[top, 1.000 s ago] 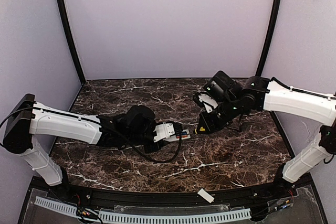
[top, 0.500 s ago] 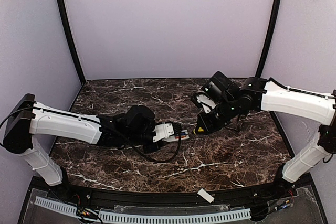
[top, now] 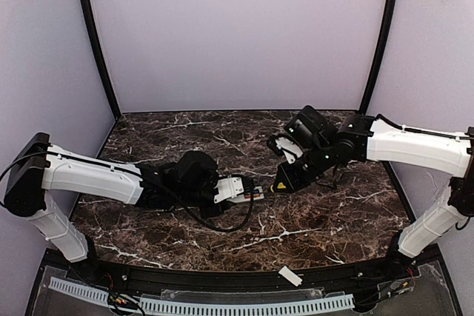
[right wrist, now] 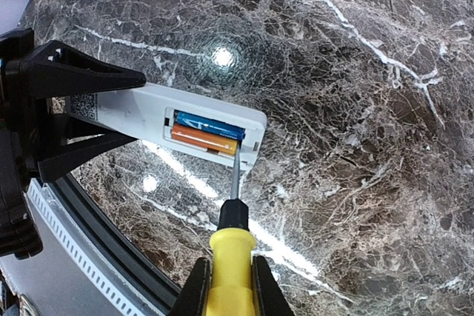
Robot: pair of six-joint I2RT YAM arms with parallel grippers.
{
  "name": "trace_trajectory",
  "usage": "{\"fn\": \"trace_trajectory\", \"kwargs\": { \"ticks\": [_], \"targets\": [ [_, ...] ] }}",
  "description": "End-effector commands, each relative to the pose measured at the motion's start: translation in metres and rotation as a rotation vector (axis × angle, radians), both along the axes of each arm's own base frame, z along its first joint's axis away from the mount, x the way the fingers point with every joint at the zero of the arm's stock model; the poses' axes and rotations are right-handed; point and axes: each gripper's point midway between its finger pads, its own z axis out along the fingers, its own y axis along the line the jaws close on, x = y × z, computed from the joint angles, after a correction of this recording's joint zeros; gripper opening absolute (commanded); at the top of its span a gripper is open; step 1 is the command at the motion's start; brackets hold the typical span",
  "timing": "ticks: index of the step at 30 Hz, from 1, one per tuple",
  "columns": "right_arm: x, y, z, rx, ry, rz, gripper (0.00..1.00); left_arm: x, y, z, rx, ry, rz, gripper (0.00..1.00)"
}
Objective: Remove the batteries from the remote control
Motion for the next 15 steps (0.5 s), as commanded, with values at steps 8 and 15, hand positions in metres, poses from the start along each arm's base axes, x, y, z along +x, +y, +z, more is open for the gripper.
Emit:
{"fn": "trace_trajectory", "kwargs": {
  "ticks": [8, 15],
  "targets": [
    [-0.016, 0.029, 0.038, 0.264, -0.013, 0.146, 0.0, 0.003, -0.01, 0.038, -0.131, -0.068, -0.01, 0.0],
    [-0.016, 0.027, 0.043, 0.303, -0.024, 0.167, 0.0, 0.002, -0.008, 0.039, -0.142, -0.073, -0.008, 0.0]
  ]
}}
